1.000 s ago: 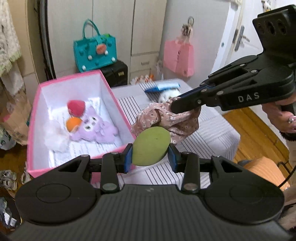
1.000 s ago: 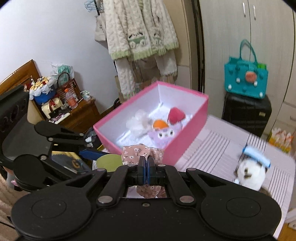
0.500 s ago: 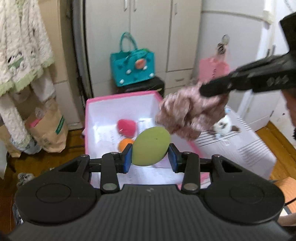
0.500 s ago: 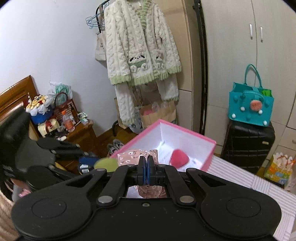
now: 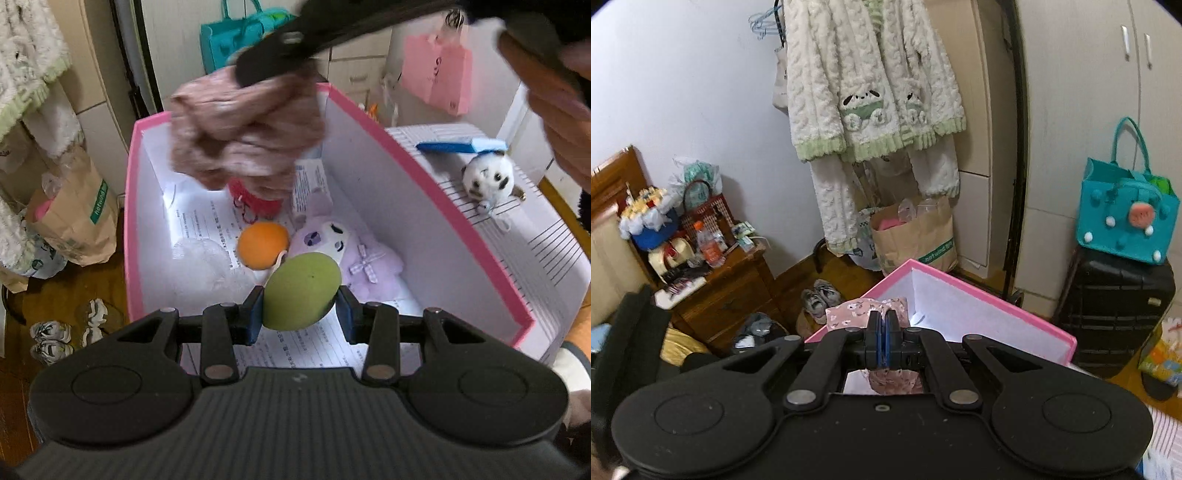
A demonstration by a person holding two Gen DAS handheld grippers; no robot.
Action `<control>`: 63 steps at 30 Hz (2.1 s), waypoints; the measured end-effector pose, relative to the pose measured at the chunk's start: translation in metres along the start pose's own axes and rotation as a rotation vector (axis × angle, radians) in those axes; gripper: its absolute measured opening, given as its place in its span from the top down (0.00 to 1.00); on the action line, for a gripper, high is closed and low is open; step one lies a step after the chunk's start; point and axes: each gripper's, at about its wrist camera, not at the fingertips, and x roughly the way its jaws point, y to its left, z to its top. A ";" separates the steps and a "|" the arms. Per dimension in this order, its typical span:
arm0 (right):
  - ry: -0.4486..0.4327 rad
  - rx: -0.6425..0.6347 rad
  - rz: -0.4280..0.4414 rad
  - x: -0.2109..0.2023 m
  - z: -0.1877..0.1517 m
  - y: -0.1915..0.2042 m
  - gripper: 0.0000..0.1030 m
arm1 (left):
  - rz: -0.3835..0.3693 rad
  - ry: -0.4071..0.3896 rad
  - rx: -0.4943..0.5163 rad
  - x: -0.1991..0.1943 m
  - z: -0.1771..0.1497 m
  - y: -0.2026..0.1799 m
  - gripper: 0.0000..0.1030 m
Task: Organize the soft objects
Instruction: 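Lift and carry the floral cloth and green sponge over the pink box with both tools, then open the right tool dropping the cloth while the left tool drops the sponge into the box, then move both tools away from the box toward the white plush cat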
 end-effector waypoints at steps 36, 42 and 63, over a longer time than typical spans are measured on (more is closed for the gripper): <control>0.134 0.077 0.035 -0.060 -0.046 0.000 0.63 | 0.124 -0.048 0.036 -0.043 0.002 -0.023 0.21; 0.108 0.046 0.040 -0.097 -0.052 0.017 0.61 | 0.163 -0.076 0.069 -0.068 0.002 -0.042 0.11; 0.059 -0.029 -0.013 -0.200 -0.103 0.043 0.51 | 0.152 0.010 0.157 -0.125 -0.016 -0.110 0.05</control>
